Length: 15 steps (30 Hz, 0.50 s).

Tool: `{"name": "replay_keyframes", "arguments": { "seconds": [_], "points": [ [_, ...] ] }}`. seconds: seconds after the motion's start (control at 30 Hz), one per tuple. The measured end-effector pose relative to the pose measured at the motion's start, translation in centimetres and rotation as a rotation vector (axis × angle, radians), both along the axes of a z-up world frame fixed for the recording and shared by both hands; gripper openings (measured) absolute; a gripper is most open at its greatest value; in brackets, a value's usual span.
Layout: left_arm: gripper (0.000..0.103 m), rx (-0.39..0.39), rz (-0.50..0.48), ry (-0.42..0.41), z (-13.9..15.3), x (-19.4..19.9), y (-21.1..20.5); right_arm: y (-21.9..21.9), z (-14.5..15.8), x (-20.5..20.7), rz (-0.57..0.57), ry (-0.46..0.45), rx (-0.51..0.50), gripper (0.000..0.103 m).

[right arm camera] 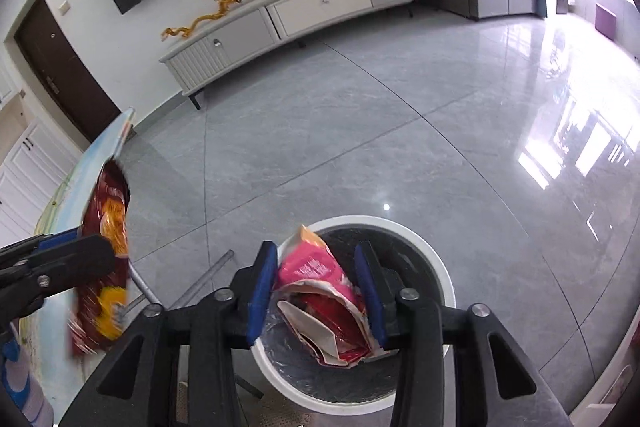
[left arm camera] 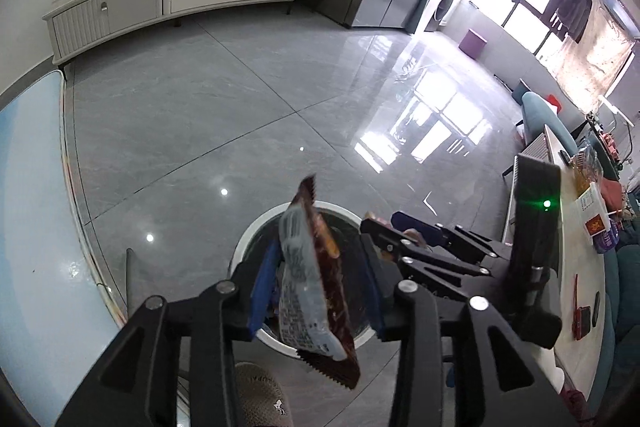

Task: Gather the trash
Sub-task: 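Carry the snack bag and pink-white wrapper over the bin and release both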

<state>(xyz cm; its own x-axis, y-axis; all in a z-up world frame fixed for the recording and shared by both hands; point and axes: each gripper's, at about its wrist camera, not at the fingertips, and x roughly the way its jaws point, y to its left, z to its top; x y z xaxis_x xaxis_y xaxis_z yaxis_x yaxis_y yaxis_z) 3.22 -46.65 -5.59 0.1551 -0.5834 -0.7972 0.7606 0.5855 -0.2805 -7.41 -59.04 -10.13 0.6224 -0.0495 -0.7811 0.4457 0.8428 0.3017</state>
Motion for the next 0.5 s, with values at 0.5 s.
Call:
{"name": "replay_keyframes", "arguments": {
  "seconds": [0.5],
  "points": [
    [0.059, 0.009, 0.119, -0.187, 3.4, 0.2, 8.2, 3.4, 3.3, -0.2, 0.004, -0.028, -0.089, 0.063]
  ]
}}
